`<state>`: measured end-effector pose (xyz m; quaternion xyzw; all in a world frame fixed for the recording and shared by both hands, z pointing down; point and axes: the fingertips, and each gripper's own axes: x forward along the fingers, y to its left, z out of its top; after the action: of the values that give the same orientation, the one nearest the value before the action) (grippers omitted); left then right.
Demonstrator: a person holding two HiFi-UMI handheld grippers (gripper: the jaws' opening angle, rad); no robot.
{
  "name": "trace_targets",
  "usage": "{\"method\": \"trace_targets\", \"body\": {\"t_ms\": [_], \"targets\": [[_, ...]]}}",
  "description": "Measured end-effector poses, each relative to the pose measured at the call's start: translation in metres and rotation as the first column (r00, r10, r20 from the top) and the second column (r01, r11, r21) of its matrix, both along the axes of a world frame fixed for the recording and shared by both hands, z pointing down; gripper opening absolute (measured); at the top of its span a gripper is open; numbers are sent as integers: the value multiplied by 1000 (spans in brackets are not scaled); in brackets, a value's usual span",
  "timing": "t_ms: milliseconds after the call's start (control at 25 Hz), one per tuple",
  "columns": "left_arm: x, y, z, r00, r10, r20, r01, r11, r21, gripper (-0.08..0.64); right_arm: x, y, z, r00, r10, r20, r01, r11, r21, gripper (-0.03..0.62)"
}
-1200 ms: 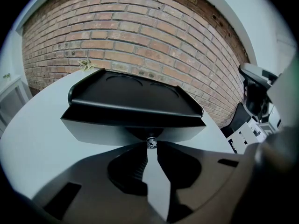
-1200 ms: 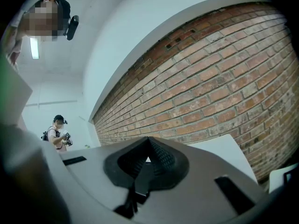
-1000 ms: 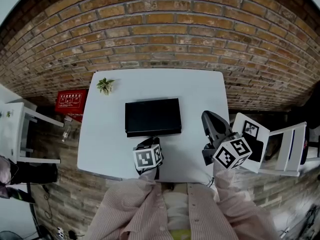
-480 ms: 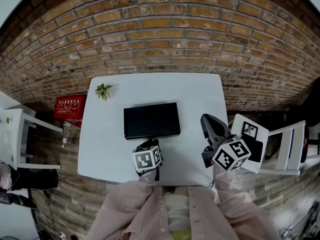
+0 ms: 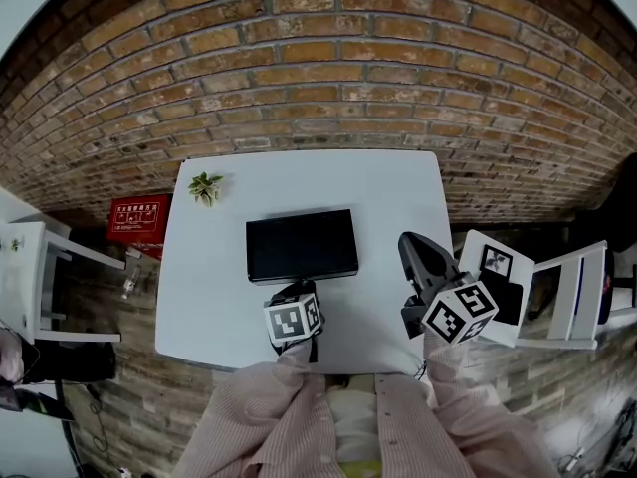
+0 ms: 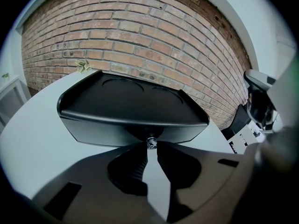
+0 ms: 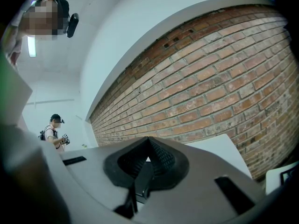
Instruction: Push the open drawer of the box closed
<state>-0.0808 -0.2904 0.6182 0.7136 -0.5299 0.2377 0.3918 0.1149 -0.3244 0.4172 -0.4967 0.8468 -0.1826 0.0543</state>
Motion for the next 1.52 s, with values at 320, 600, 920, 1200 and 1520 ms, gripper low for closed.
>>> {"method": "trace_targets", "body": {"t_ms": [320, 600, 920, 1200, 1520], "targets": [[1, -1, -2, 997, 16, 79, -20, 998, 56, 64, 2, 2, 0, 1000, 3, 2, -3, 1000, -3, 3], [2, 12, -38, 999, 39, 38, -46, 973, 225, 1, -7, 8, 2, 1000, -29, 8, 29, 1000, -13, 3], [-2, 20, -111, 997, 82, -3, -71, 881, 469, -5, -23, 15, 1, 996, -88, 7, 88, 996, -2, 3], [-10, 24, -171, 994, 110, 13, -95, 795, 599, -6, -25, 22, -6, 994, -109, -3, 109, 994, 20, 3], [-18, 32, -218, 987, 155, 31, -137, 738, 661, -6, -28, 33, -15, 988, -146, -51, 149, 987, 55, 3]]}}
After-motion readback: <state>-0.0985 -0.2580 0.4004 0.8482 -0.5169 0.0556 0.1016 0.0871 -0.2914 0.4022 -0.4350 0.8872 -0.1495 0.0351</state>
